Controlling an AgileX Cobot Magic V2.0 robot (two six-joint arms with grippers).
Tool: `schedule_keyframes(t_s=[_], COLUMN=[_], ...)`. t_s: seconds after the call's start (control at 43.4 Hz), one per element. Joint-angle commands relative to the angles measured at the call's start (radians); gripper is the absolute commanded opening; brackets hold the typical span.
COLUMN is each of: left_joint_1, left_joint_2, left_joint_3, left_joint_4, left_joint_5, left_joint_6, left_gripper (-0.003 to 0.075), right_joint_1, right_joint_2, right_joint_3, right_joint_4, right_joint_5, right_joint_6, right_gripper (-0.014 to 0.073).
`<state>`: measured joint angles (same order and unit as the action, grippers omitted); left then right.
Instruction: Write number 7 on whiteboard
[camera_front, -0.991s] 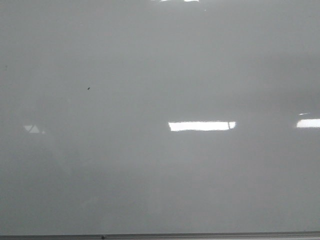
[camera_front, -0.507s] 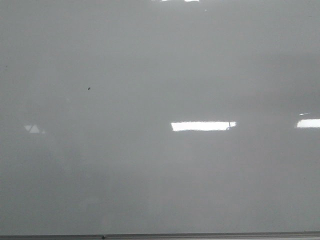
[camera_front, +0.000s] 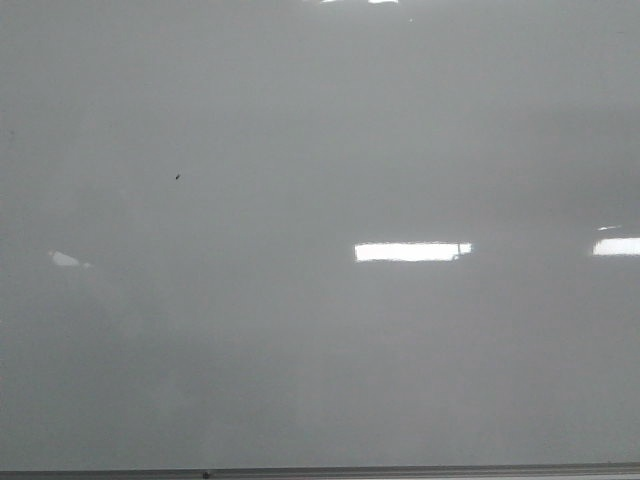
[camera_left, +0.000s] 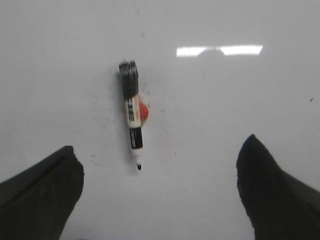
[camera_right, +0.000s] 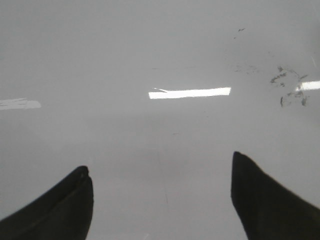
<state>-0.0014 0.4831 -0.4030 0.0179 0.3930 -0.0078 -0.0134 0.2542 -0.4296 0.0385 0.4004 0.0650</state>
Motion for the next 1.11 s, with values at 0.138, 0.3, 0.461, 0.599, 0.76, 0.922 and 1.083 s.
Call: schedule_keyframes(t_s=[0.138,0.3,0.461,0.599,0.76,0.922,1.083], left_joint_1=[0.001,0.043,0.098,0.1,0.098,0.098,0.098], left_joint_2=[0.366,0.554,0.685,0.783,0.873,0.929,0.968], left_joint_3=[-0.139,-0.205,-0.22,-0.22,-0.22,-0.22,-0.22], left_joint_4=[-0.006,-0.006,0.0,0.064,0.064,0.064,0.064], left_joint_5=[-0.05,-0.099,-0.209,-0.343,-0.471,-0.565,-0.599], left_joint_6=[-0.083,-0.083,-0.074,-0.071,-0.071,-0.071,-0.071], left_gripper=[0.0606,0.0606,0.0606,0.0589,0.0502,0.0414,0.0382], right_joint_1=[0.0,0.0,0.0,0.0,0.0,0.0,0.0], right_joint_2=[0.015,0.015,0.015,0.015,0.015,0.015,0.015], right_joint_3=[-0.035,-0.035,-0.035,-0.035,-0.035,-0.035,-0.035], right_joint_4=[0.003,0.003,0.003,0.003,0.003,0.003,0.003], right_joint_5=[-0.106,-0.109,-0.109,-0.11,-0.11,-0.11,-0.11], right_joint_6=[-0.005,-0.005,-0.005,-0.005,-0.005,-0.005,-0.005], right_gripper=[0.0589,0.0589,0.0589,0.0589,0.0589,0.0589,0.0589])
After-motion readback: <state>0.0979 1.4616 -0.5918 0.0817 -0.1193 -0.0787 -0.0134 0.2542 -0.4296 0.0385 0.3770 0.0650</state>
